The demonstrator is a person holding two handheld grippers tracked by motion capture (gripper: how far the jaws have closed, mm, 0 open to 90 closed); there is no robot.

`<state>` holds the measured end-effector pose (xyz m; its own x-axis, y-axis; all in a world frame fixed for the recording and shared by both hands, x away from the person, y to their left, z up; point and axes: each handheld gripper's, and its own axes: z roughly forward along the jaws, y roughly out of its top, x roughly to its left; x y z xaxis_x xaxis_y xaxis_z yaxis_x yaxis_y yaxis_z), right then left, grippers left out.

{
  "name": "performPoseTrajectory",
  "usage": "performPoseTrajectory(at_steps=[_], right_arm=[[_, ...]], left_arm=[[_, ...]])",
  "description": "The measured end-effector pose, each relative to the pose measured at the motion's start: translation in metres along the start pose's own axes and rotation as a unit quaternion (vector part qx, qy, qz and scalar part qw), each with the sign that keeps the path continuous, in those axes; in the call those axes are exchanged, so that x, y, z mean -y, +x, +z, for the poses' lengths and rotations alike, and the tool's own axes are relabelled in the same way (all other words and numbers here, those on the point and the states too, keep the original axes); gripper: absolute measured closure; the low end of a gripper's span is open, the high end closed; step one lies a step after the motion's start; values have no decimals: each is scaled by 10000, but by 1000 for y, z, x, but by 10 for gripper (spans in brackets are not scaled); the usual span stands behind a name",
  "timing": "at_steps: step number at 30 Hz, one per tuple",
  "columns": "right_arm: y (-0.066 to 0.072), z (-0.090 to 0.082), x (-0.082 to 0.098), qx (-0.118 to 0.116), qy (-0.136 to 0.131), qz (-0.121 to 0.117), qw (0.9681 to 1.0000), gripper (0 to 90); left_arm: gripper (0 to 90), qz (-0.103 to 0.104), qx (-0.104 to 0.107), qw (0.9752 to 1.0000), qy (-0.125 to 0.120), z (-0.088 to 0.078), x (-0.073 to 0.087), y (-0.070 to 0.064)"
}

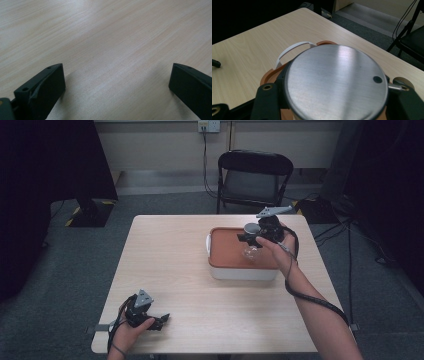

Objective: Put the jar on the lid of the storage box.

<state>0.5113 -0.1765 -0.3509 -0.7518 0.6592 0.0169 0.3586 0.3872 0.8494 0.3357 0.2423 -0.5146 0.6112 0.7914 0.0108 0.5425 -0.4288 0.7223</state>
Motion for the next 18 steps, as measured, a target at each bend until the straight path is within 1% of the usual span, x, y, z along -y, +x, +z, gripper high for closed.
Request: performPoseTrajectory(at_steps=[7,18], right_arm=[[-3,3,0,42,-57,32,10000,385],[-6,8,4,136,-23,65,9999,385]], left_arm=[[2,1,0,10000,1,0,0,0],[2,0,0,10000,0,0,0,0]])
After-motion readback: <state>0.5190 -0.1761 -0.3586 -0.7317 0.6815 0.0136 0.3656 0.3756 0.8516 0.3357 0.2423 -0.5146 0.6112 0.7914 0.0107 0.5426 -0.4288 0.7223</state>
